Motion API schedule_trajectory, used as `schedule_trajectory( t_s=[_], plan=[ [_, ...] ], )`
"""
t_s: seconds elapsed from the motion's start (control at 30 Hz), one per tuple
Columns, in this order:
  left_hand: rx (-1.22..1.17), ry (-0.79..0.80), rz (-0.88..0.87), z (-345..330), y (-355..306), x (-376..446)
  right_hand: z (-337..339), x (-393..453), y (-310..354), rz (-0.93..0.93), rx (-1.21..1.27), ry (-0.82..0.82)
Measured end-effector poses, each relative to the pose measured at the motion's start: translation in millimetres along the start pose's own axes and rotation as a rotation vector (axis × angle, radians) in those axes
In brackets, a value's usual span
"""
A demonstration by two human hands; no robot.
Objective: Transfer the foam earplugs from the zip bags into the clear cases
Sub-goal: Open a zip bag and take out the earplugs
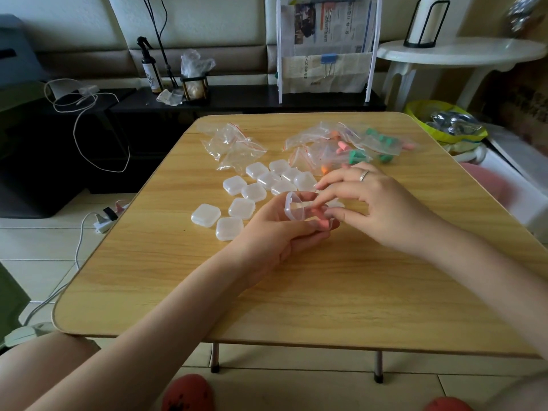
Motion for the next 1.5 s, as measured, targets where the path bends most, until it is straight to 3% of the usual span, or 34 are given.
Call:
schedule_trajectory(
  t_s=[0.27,0.5,0.8,1.07,1.27,1.5],
  plan=[
    [-0.006,0.045,0.01,-5,-1,-1,11,-3,2,-0.103,0.199,-0.126],
    [-0.04,0.053,-0.019,-5,-9,-3,3,-3,-3,-0.135,0.173,-0.031],
    [-0.04,0.036,-0.001,-2,-9,-1,7,-2,-8,-0.182,0.257,-0.082],
    [-0.296,0.027,0.115,2,-6,4,-7,-5,-30,-0.483,0.792,-0.074],
    [-0.188,-0.07,0.026,10,-10,3,-7,-7,-26,-0.532,0.902,-0.134],
    [-0.007,-0.047,-0.027,7,-11,-2,-3,-10,-35,-0.582,0.864,-0.206]
  ],
)
Point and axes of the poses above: each hand's wrist, its own x-axis towards the middle knuckle, its own z-axis out of the back of the hand, y = z × x, the point moved 10 cm from there along x, towards the middle knuckle, and after that the axes turned 5 degrees about -y, right-handed, at the moved point
